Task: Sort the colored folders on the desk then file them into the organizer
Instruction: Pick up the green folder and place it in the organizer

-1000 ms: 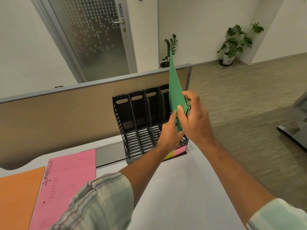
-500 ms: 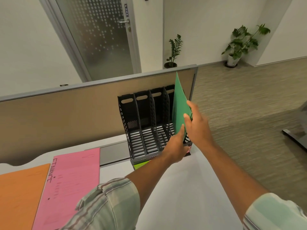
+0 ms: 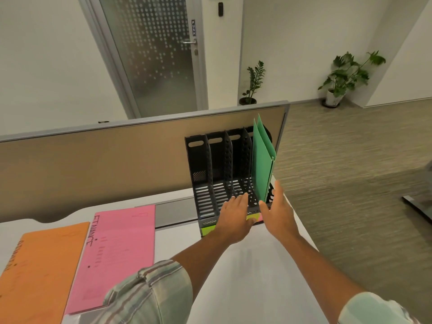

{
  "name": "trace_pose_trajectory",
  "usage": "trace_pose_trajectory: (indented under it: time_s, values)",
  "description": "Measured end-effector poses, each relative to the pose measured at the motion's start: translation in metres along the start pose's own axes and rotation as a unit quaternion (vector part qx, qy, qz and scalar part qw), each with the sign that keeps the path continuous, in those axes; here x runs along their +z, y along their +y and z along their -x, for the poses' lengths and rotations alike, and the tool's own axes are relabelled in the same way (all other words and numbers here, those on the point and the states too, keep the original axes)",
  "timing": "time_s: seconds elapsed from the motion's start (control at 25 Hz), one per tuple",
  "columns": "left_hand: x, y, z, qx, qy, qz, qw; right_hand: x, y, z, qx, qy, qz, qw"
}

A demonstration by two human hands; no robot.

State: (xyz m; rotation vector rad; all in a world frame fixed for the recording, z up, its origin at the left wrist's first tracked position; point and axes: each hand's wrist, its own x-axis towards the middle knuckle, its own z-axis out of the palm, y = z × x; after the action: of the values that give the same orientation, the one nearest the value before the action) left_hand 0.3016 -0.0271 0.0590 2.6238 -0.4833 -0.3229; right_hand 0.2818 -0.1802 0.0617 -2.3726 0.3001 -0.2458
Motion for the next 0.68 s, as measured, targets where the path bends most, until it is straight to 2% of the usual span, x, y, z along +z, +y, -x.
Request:
trace_pose_trajectory:
  time_s: [0.28,0.68]
  values:
    - [0.006,-0.058,0.073,-0.022,0.012,-0.101,0.995,0.049,-0.009,0.072,-0.046,-0.035,0.154,0.986]
    - [-0.008,-0.177,0.209,-0.098,0.008,-0.143,0.985,0.144,-0.076,0.174,-0.116,-0.111,0.232,0.959]
